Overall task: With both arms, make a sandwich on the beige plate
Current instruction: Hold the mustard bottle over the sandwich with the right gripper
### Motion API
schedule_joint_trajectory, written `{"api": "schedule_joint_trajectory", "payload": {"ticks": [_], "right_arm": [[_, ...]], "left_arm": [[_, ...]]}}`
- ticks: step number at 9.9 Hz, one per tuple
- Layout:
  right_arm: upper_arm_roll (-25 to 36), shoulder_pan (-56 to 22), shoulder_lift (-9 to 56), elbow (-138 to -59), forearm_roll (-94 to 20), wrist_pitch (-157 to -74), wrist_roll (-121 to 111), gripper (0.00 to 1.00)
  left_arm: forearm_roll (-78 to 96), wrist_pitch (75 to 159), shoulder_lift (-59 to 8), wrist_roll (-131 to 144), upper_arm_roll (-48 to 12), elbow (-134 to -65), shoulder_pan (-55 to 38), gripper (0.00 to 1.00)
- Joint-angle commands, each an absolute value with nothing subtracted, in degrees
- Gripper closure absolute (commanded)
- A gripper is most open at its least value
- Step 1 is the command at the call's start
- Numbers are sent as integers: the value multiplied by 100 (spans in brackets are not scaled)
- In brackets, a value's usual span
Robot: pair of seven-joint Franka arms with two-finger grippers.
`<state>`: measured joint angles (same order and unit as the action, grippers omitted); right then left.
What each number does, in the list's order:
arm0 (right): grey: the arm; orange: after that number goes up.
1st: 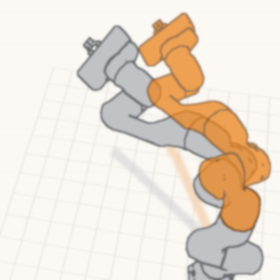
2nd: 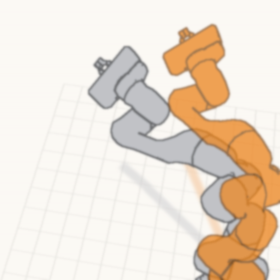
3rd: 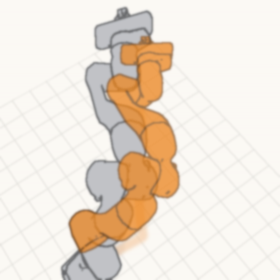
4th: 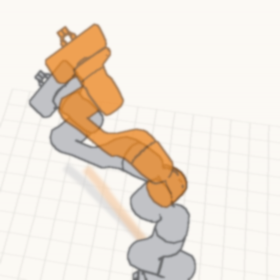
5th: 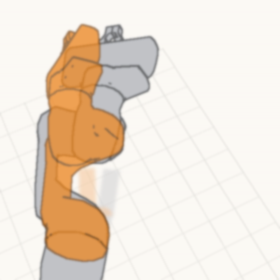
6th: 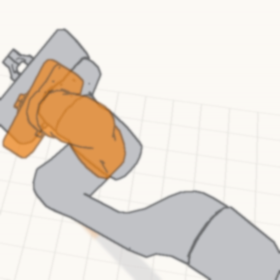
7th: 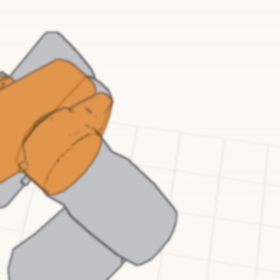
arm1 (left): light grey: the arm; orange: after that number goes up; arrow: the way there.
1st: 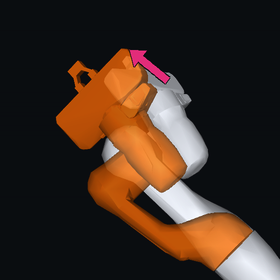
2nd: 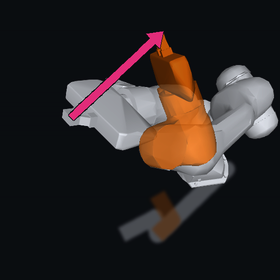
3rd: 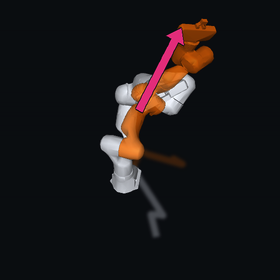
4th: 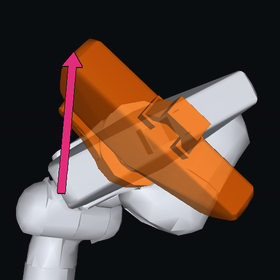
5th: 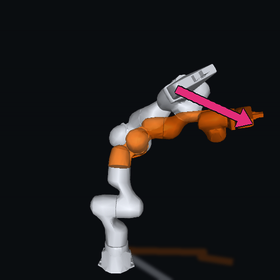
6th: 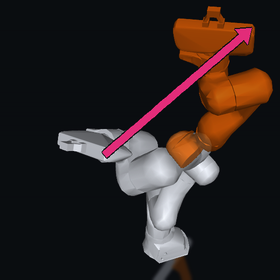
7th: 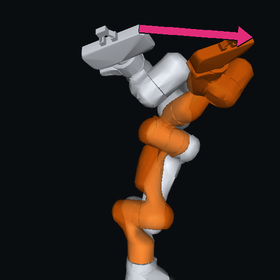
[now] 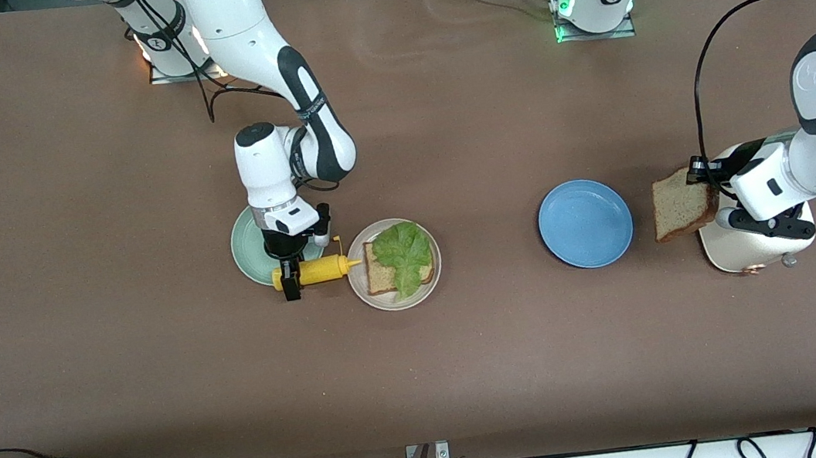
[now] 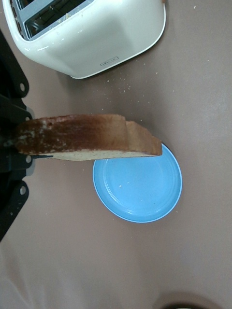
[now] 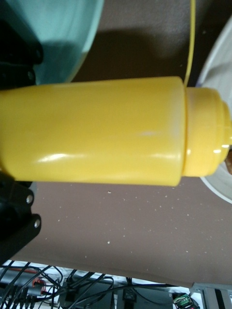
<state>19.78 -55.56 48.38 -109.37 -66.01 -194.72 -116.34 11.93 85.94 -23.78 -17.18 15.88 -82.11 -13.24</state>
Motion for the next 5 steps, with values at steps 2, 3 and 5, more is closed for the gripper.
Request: {"api": "schedule_joint_trajectory", "payload": {"ticks": [2, 3, 5], "right_arm": [[2713, -5484, 4274, -11013, -6592, -17831, -11689, 100], [3090, -5484, 4054, -11013, -6583, -17067, -11689, 100], [4117, -5511, 3728, -10960, -6522, -15241, -11716, 100]], "left_arm": [[1142, 8517, -2435, -1661, 1600, -8077, -1336, 100], [1134, 8517, -2435, -1670, 1600, -8077, -1336, 100], [1134, 8525, -2435, -1670, 1600, -8077, -1327, 100]]}}
